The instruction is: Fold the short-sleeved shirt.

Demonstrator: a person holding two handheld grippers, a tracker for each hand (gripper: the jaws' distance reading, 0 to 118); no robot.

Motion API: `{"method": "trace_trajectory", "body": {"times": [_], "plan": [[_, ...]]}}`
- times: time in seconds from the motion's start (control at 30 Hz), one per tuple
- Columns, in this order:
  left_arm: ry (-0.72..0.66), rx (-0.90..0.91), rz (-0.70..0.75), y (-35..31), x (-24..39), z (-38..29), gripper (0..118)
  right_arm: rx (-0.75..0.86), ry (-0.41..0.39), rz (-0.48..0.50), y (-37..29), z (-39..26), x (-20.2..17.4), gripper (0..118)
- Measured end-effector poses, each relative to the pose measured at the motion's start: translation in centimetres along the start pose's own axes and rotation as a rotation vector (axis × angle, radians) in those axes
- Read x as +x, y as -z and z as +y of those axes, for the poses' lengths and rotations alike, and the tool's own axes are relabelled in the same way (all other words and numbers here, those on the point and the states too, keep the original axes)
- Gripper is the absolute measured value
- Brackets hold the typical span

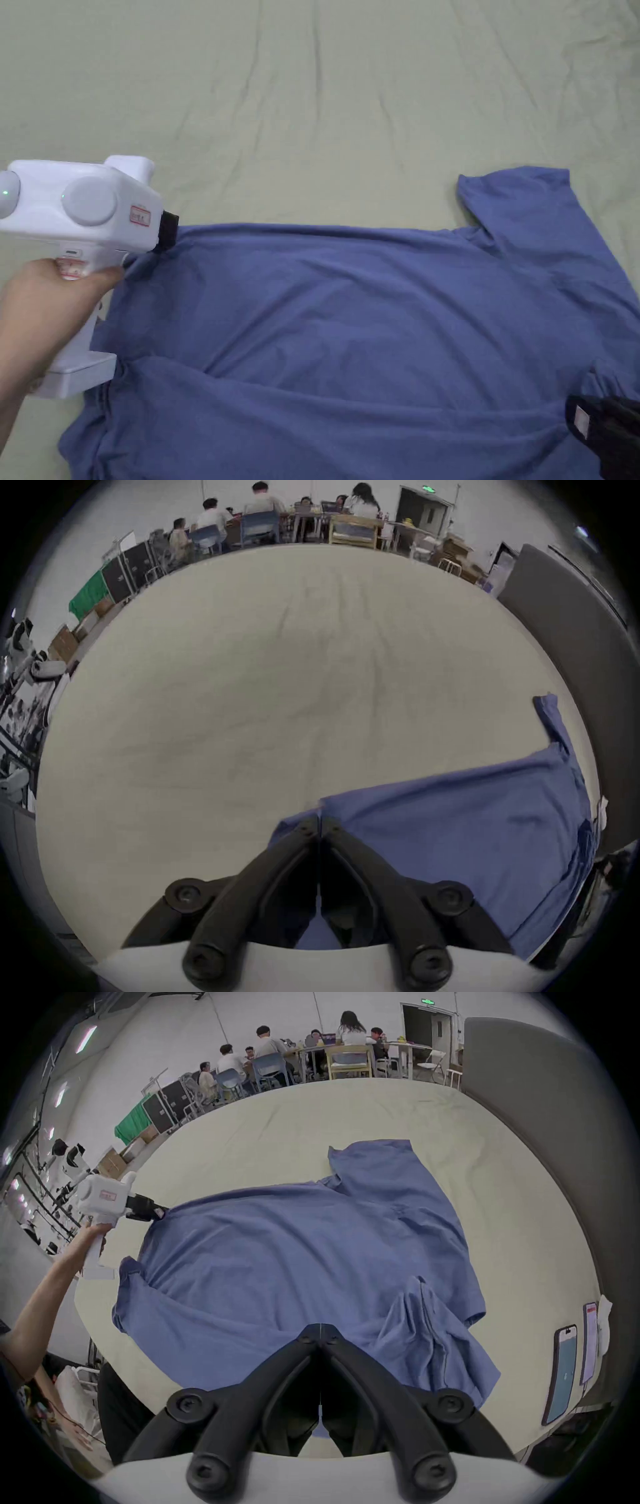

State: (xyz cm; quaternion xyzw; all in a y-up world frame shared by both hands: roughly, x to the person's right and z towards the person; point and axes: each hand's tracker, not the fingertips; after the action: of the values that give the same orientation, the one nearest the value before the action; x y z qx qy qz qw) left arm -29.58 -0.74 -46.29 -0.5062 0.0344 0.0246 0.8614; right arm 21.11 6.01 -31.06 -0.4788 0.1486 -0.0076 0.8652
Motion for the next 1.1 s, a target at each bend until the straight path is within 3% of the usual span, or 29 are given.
{"method": "trace_trajectory", "body": {"times": [0.13,0.17,0.2,0.23,0.27,0.33,0.37,0.43,0.5,0.63,0.73,0.8,0.83,0.87,0.9,0.93,1.03,1.1], "plan": [[0.038,0.12,-0.034,-6.5,1.8,-0.2,0,0.048,0.013,0.003,-0.1,3.3,1.9,2],[0.046,0.151,-0.033,-7.7,1.8,-0.7,0,0.069,0.007,-0.006,0.0,4.6,2.5,10],[0.056,0.178,-0.036,-9.1,2.1,-1.1,0,0.075,0.018,-0.012,0.3,6.2,3.3,44],[0.053,0.19,-0.034,-10.2,2.3,-1.4,0,0.071,0.022,-0.018,0.9,7.9,4.2,107],[0.051,0.194,-0.033,-11.0,2.5,-1.8,0,0.042,0.02,-0.016,1.8,9.8,4.7,118],[0.043,0.194,-0.043,-12.2,2.8,-2.5,0,0.116,0.067,-0.009,3.8,14.3,7.0,118],[0.04,0.192,-0.049,-12.5,2.9,-2.7,0,0.077,0.108,-0.016,5.5,16.3,8.5,118],[0.02,0.209,-0.038,-13.0,3.1,-2.7,0,-0.027,0.175,-0.116,10.2,18.3,11.4,118],[0.0,0.222,-0.014,-13.2,3.2,-2.7,0,-0.104,0.178,-0.184,14.2,20.6,13.5,118],[-0.065,0.196,-0.049,-13.0,2.7,-2.1,0,-0.287,0.208,-0.279,20.9,20.5,14.1,114],[-0.061,0.207,-0.036,-12.9,2.4,-2.0,0,-0.207,0.153,-0.29,18.6,18.3,11.3,100],[-0.051,0.211,-0.022,-12.9,2.5,-1.7,0,-0.24,0.082,-0.244,18.6,19.0,12.1,70],[-0.049,0.21,-0.02,-12.9,2.4,-1.6,0,-0.204,0.057,-0.24,18.5,19.3,12.7,25],[-0.052,0.209,-0.02,-12.8,2.4,-1.5,0,-0.198,0.076,-0.169,18.3,19.3,12.9,4],[-0.058,0.208,-0.027,-12.8,2.4,-1.4,0,-0.214,0.09,-0.201,18.0,19.3,13.2,4],[-0.065,0.205,-0.034,-12.9,2.5,-1.4,0,-0.148,0.102,-0.206,14.6,17.1,9.8,4],[-0.063,0.21,-0.042,-13.0,1.3,-1.6,0,-0.108,0.059,-0.2,11.2,15.3,8.0,4],[-0.059,0.212,-0.045,-13.7,0.6,-2.3,0,-0.075,0.057,-0.163,11.9,16.5,10.2,4]]}}
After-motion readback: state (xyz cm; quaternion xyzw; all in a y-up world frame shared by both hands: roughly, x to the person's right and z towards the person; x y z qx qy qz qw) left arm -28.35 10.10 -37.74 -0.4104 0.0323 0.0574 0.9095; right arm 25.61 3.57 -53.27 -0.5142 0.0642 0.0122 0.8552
